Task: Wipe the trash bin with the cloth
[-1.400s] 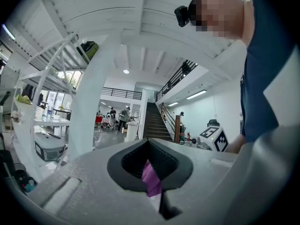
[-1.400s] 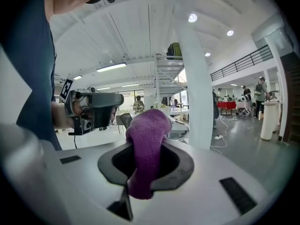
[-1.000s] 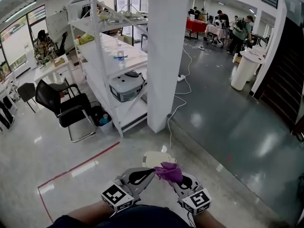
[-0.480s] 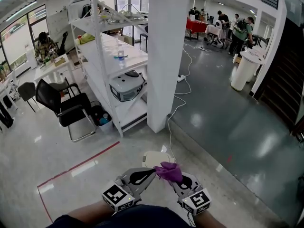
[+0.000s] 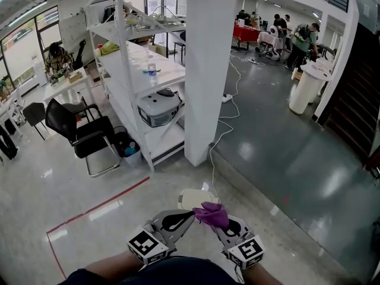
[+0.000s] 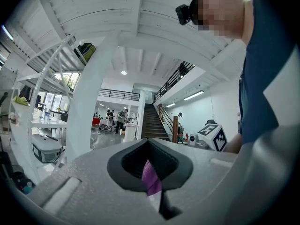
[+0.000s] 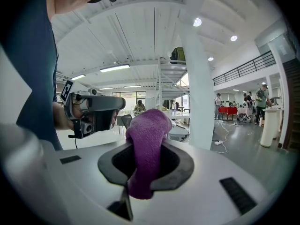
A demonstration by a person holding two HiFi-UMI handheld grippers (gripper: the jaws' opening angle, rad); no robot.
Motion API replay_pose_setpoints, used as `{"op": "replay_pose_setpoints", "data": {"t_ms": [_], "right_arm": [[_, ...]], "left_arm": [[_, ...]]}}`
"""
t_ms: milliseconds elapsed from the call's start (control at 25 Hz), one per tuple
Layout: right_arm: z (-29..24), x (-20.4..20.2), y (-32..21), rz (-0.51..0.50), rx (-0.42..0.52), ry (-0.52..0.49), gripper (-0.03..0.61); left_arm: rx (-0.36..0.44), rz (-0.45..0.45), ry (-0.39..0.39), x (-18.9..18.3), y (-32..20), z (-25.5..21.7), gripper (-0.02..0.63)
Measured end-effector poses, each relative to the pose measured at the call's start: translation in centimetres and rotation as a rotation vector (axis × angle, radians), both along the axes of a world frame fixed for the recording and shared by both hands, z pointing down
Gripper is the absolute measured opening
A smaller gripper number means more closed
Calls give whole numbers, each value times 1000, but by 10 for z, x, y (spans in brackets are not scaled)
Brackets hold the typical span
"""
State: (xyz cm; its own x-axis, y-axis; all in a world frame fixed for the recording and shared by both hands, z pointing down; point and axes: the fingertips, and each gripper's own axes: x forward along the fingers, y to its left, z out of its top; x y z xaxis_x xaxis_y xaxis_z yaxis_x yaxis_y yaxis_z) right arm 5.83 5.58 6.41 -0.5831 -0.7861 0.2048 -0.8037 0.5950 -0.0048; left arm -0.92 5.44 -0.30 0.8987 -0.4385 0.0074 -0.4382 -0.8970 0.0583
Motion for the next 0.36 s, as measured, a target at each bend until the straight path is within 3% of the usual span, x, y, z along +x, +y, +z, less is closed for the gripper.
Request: {"op": "replay_pose_setpoints", "data": {"t_ms": [360], "right_arm": [[2,5,1,6,2,1,80]], "left_arm": [[-2,-8,-1,2,1,-2,3]]}}
